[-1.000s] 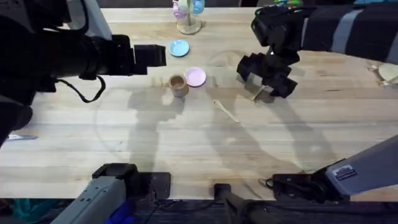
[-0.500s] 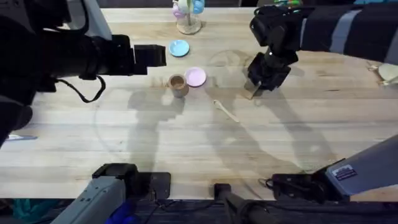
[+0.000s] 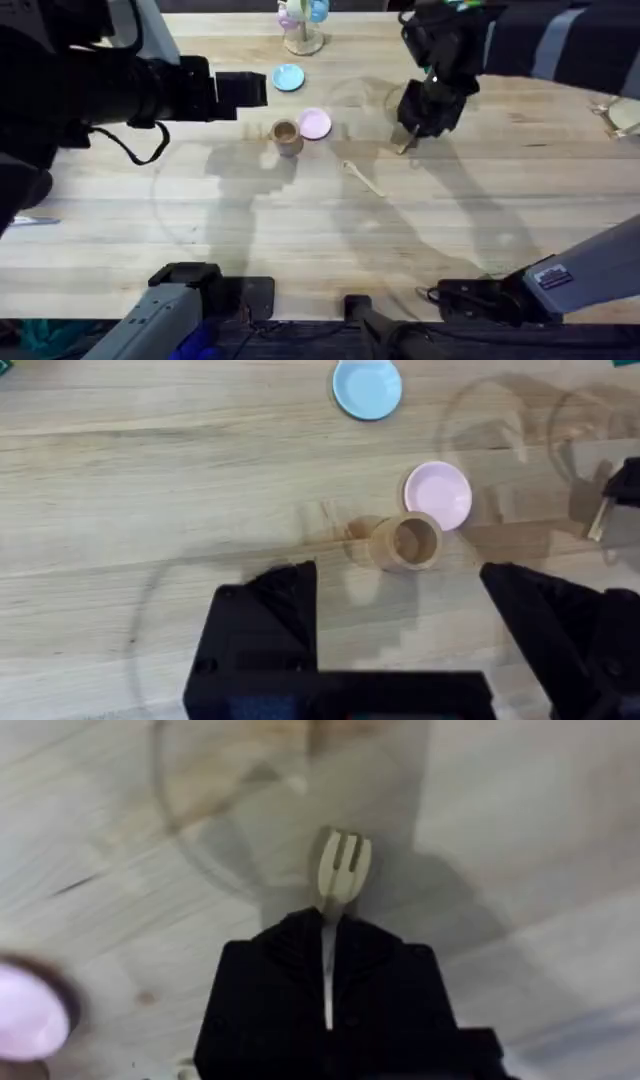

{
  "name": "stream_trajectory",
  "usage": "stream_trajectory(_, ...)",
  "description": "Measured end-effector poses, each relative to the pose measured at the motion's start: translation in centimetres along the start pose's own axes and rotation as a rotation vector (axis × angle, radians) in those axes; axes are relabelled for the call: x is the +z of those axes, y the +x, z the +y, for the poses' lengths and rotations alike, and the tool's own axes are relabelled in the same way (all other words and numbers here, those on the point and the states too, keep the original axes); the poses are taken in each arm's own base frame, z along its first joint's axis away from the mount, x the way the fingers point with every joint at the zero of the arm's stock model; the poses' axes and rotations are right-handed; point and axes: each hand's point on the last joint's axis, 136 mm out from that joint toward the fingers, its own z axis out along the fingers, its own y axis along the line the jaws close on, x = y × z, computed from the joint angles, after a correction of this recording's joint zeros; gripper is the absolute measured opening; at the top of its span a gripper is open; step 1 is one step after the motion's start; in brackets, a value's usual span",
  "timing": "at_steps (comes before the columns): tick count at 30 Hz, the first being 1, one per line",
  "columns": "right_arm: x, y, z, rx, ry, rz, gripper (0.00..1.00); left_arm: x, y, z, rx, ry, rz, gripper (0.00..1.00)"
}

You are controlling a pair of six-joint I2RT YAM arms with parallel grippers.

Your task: Pick up a utensil and set it on the pink plate, then put the other utensil in the container.

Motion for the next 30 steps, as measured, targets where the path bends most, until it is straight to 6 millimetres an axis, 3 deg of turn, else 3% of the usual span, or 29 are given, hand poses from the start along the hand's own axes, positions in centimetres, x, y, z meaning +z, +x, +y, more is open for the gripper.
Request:
stream_trajectory(6, -3.2, -2.5, 3.8, -0.293, -0.091, -0.099, 0.033, 0.0, -0.6, 0.0, 0.005, 0.001, -0.024, 0.993)
stream_trajectory(9, -4.8, -2.7, 6.6, -0.455, -0.161, -0.145, 0.032, 0.0, -0.9, 0.0, 0.007, 0.001, -0.037, 0.993)
stream_trajectory(13, -6.4, -1.4, 10.8, -0.678, -0.3, -0.192, 0.032, 0.0, -1.0, 0.1, 0.001, -0.005, -0.041, 0.993)
stream_trajectory(17, -7.6, 0.6, 13.8, -0.832, -0.403, -0.22, 0.032, -0.2, -1.1, 1.7, -0.072, -0.046, -0.05, 0.993)
stream_trajectory(23, -9.1, 2.2, 17.0, -0.997, -0.49, -0.304, 0.032, -1.0, -1.2, 5.5, -0.178, -0.139, -0.072, 0.993)
stream_trajectory(30, -9.9, 3.4, 19.3, -1.106, -0.536, -0.375, 0.032, -1.6, -1.0, 7.6, -0.189, -0.181, -0.082, 0.993)
